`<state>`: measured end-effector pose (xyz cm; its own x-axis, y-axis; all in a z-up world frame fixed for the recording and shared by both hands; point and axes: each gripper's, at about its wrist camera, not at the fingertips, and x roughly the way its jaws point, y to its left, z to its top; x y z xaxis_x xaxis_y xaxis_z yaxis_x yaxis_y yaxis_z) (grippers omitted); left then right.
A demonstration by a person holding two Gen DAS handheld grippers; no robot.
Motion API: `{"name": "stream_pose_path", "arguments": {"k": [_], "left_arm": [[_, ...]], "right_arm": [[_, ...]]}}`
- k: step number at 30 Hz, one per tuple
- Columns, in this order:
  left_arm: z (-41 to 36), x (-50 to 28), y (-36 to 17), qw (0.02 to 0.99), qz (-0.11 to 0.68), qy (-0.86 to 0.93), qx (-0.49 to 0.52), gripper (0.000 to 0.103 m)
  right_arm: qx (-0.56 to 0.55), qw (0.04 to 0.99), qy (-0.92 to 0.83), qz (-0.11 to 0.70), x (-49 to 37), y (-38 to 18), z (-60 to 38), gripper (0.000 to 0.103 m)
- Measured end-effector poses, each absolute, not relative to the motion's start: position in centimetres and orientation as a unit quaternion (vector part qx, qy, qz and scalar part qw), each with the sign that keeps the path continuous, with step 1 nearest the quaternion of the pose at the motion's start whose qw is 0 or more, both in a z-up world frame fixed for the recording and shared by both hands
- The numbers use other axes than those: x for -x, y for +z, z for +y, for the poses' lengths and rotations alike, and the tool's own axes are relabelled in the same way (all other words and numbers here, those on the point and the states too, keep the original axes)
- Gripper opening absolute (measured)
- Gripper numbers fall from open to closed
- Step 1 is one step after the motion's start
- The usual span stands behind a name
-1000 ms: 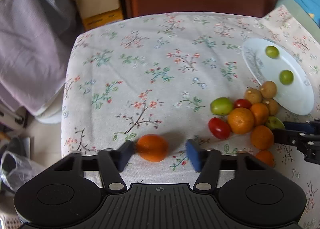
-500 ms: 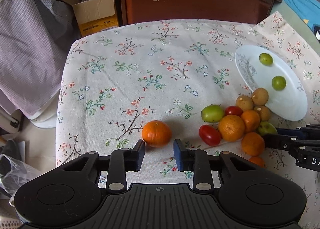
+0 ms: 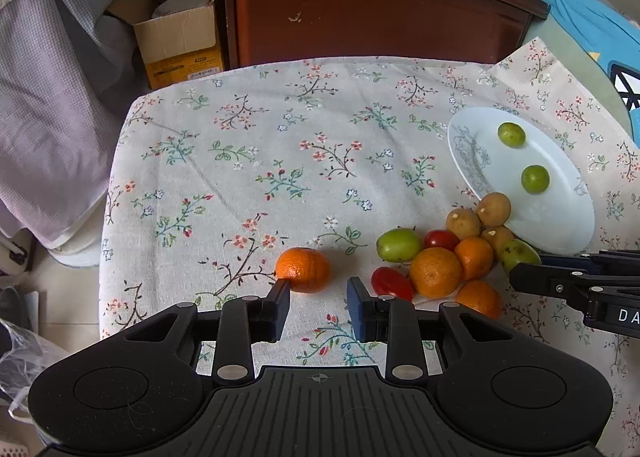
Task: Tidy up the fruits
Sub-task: 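Grasp the loose tangerine with the left gripper while the right gripper grasps a green fruit, then lift both fruits over the white plate and open both grippers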
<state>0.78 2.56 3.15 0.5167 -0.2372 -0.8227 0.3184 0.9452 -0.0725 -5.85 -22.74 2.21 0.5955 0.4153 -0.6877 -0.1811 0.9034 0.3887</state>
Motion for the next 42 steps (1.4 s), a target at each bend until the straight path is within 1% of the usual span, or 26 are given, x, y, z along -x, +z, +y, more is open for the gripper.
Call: {"name": "stream_pose_path", "arguments": {"k": [13,23,28,29,31,33,35,37,38,39,40,42], "left_arm": [[0.9,-0.2,4.5,0.882,0.432,-0.18,-0.062,0.029],[0.4,-0.2,6.8,0.886,0.403,-0.226,-0.028,0.029],[0.1,0.2,8.3,0.893,0.379,-0.235,-0.055,0.029],[0.3,0.2,8.6,0.895,0.374,-0.233,-0.062,0.032],[1.4,-0.1,8.8,0.9,0.375,-0.215,-0.06,0.033],[2.8,-0.9,8.2,0.899,0.394,-0.188,-0.048,0.037],[3.9,-1.4,7.2,0.891,0.419,-0.165,-0.048,0.038],[4.8,-1.4,6.3,0.887,0.432,-0.153,-0.052,0.042],[5.1,-1.3,6.0,0.885,0.437,-0.15,-0.054,0.05],[5.3,-1.2,5.7,0.884,0.441,-0.146,-0.058,0.061],[5.5,-1.0,5.4,0.883,0.444,-0.142,-0.062,0.064],[5.8,-0.5,5.0,0.882,0.446,-0.136,-0.069,0.065]], "right_arm": [[-0.138,0.89,0.169,0.4,5.9,3.2,-23.0,0.025],[-0.153,0.898,0.159,0.381,5.7,4.4,-24.2,0.025],[-0.165,0.902,0.148,0.371,5.6,5.1,-25.2,0.025],[-0.168,0.902,0.146,0.37,5.6,5.2,-25.4,0.025],[-0.171,0.901,0.145,0.372,5.5,5.1,-25.5,0.025],[-0.171,0.899,0.145,0.376,5.4,5.0,-25.4,0.025],[-0.169,0.898,0.146,0.379,5.3,4.9,-25.1,0.025],[-0.165,0.899,0.147,0.379,5.4,4.8,-25.0,0.025],[-0.164,0.899,0.147,0.379,5.4,4.8,-25.0,0.025],[-0.164,0.898,0.146,0.38,5.4,4.7,-24.9,0.025],[-0.164,0.898,0.145,0.382,5.4,4.6,-24.9,0.025],[-0.162,0.897,0.143,0.385,5.3,4.4,-24.9,0.025]]}}
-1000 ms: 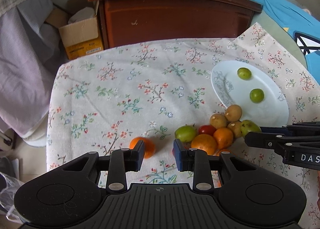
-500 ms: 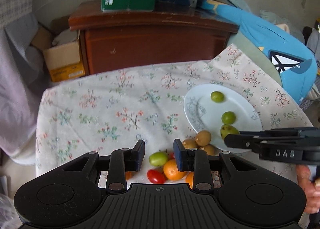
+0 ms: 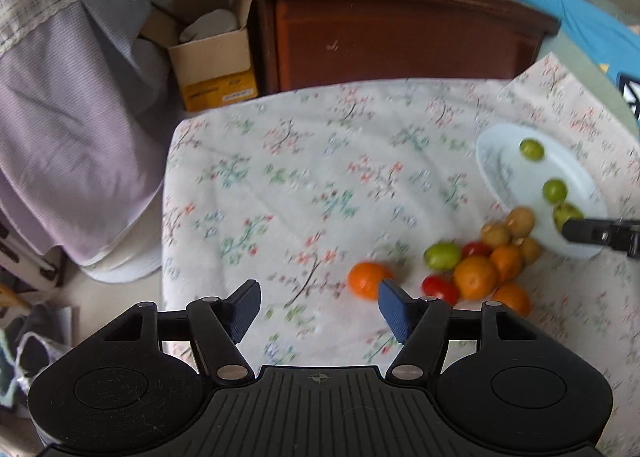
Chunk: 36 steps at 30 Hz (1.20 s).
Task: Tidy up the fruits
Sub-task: 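Lift both fruits over the white plate and open both grippers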
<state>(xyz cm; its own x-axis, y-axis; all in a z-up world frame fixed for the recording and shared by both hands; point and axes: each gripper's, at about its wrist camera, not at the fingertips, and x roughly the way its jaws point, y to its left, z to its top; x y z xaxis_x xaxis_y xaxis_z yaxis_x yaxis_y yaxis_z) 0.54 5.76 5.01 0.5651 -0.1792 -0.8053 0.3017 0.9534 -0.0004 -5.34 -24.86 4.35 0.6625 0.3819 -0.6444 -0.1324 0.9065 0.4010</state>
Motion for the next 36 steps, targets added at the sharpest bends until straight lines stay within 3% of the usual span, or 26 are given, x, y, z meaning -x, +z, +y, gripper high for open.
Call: {"name": "stream_pose_path", "arguments": {"k": [13,21,36], "left_arm": [[2.4,-0.7,2.8,0.882,0.435,-0.158,-0.091,0.063],[2.1,-1.7,1.0,0.879,0.446,-0.15,-0.079,0.03],[-0.2,-1.6,4.5,0.897,0.402,-0.177,-0.039,0.03]], "right_arm": [[-0.164,0.892,0.138,0.399,5.1,3.6,-24.8,0.025],[-0.165,0.891,0.141,0.398,5.2,3.7,-24.8,0.025],[-0.163,0.903,0.137,0.373,5.1,5.6,-26.2,0.025]]}}
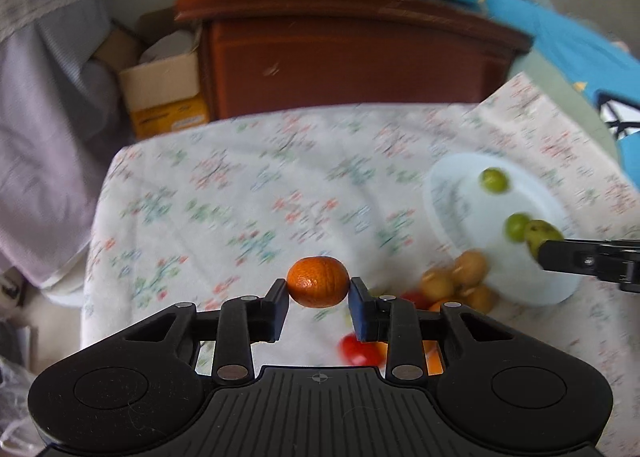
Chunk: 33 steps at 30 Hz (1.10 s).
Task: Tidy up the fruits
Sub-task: 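Lift both fruits over the white plate and open both grippers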
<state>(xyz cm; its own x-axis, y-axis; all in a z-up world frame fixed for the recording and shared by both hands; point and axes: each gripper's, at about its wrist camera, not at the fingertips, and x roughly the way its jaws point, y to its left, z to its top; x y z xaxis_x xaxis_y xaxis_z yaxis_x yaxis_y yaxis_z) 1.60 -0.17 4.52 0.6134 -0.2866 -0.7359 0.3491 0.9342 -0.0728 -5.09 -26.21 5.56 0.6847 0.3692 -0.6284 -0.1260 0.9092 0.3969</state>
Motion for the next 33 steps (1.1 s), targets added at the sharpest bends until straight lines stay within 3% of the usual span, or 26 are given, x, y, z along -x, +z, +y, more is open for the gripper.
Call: {"name": "stream_pose_path", "arguments": {"k": [15,33], "left_arm": [[-7.4,-3.5,7.9,0.881,0.382,-0.276,-0.049,0.03],[-11.9,-5.5,4.6,0.851,0.406,-0.324,-0.079,0.03]], "right_arm": [[-0.183,0.922,0.078,0.332,2.8,7.7,-31.7,0.025],[-0.17,0.904,0.048,0.389,0.5,4.7,-32.3,0.025]]}}
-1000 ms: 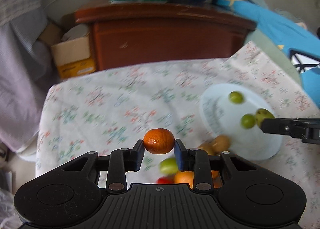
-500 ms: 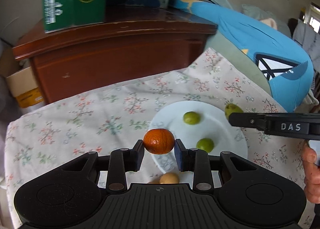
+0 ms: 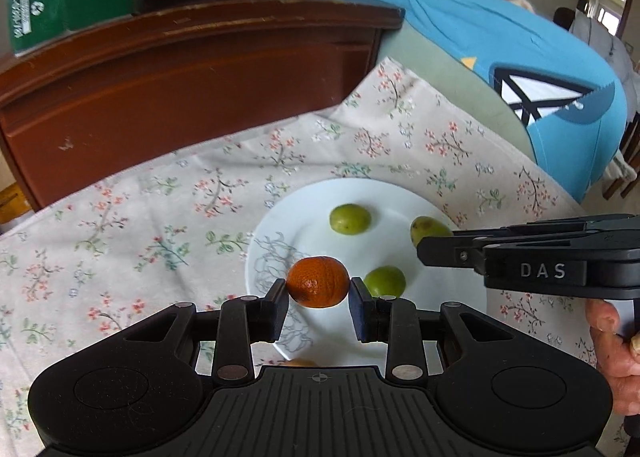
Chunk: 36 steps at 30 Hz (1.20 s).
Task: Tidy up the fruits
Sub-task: 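Lift both fruits over the white plate and open both grippers, then withdraw both grippers from the plate toward the fruit pile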
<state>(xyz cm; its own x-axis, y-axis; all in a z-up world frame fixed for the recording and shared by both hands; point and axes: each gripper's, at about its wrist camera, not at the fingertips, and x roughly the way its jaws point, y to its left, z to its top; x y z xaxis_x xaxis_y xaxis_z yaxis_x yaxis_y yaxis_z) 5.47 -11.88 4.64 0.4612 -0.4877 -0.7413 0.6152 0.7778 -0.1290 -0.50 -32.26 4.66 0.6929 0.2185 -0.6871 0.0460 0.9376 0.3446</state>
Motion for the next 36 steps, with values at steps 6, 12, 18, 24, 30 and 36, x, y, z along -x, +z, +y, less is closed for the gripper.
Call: {"name": "stream_pose_path", "arguments": {"k": [6,12,18,24,30,36], "left_arm": [[-12.7,-5.4,3.8,0.843,0.414,-0.332,-0.083,0.03],[-13.1,-5.1,3.7,0.843,0.412,-0.335,-0.085,0.032],[-12.3,-5.1,5.3,0.86,0.395,-0.315,-0.077,0.067],[-10.9,-5.7,7.3,0.873,0.389,-0.289,-0.059,0.08],[-9.2,-5.7,8.5,0.884,0.385,-0.258,-0.062,0.082],[-7.3,-4.9,9.2,0.89,0.384,-0.237,-0.058,0.084]], "right_arm": [[-0.186,0.893,0.04,0.408,0.3,3.8,-32.6,0.025],[-0.194,0.89,0.035,0.412,0.3,3.5,-32.6,0.029],[-0.212,0.892,0.034,0.397,0.4,4.0,-33.2,0.029],[-0.216,0.895,0.048,0.387,0.6,4.4,-33.0,0.031],[-0.213,0.897,0.062,0.384,0.7,4.7,-32.4,0.032],[-0.208,0.898,0.082,0.38,1.1,5.0,-31.6,0.032]]}}
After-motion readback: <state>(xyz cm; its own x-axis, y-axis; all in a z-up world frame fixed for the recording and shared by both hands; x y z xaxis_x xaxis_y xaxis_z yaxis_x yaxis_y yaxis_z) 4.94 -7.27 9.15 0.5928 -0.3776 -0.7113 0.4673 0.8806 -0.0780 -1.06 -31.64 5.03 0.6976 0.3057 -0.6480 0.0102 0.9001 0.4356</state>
